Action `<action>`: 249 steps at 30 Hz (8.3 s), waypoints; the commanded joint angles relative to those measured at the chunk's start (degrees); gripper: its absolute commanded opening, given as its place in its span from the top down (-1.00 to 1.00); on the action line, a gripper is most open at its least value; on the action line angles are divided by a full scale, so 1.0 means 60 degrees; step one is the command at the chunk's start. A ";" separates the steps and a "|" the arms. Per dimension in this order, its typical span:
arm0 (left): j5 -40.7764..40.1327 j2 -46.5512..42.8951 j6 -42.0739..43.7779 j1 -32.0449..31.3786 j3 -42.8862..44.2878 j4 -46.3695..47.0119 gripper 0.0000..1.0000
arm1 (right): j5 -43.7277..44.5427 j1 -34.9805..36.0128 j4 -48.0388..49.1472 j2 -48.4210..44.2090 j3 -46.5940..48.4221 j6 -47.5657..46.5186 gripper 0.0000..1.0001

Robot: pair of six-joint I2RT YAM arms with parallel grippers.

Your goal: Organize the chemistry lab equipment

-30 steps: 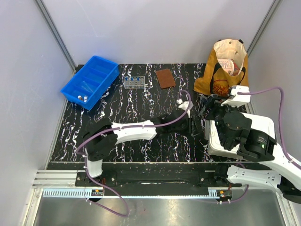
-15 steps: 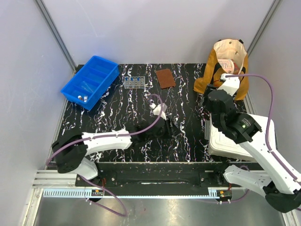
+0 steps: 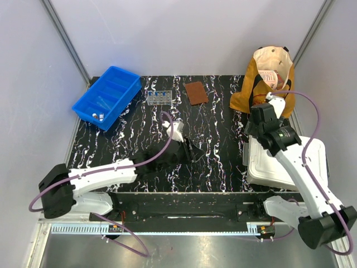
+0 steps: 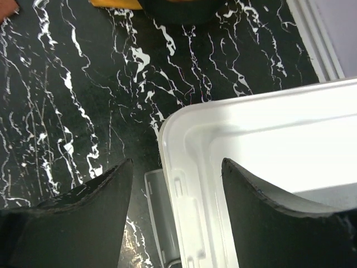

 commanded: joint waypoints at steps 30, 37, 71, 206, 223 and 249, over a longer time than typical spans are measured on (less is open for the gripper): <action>-0.0038 0.0655 0.0357 0.0031 0.0338 0.0295 0.08 | -0.3694 -0.1280 0.2479 0.0911 -0.1631 -0.2774 -0.14; 0.0328 0.0992 0.0753 0.0104 0.1098 0.0295 -0.08 | -0.2921 -0.1280 0.1119 0.0574 0.0212 -0.1472 -0.33; 0.2907 0.7027 0.2144 -0.0599 0.6283 0.2260 -0.71 | -0.4031 -0.5118 0.1174 -0.0686 -0.2260 -0.0092 0.26; -0.3817 0.5344 0.3083 -0.0819 0.6638 -0.4451 -0.17 | -0.3854 -0.6696 0.0151 0.0150 0.0026 -0.1558 -0.99; -0.3495 0.5490 0.2511 -0.0672 0.6593 -0.5168 -0.15 | -0.6931 -0.9938 0.0383 -0.0758 -0.1879 -0.0473 -0.99; -0.2924 0.5167 0.2789 -0.0570 0.6022 -0.4246 -0.08 | -1.1720 -1.0846 0.1321 -0.1081 -0.2890 0.0113 -0.99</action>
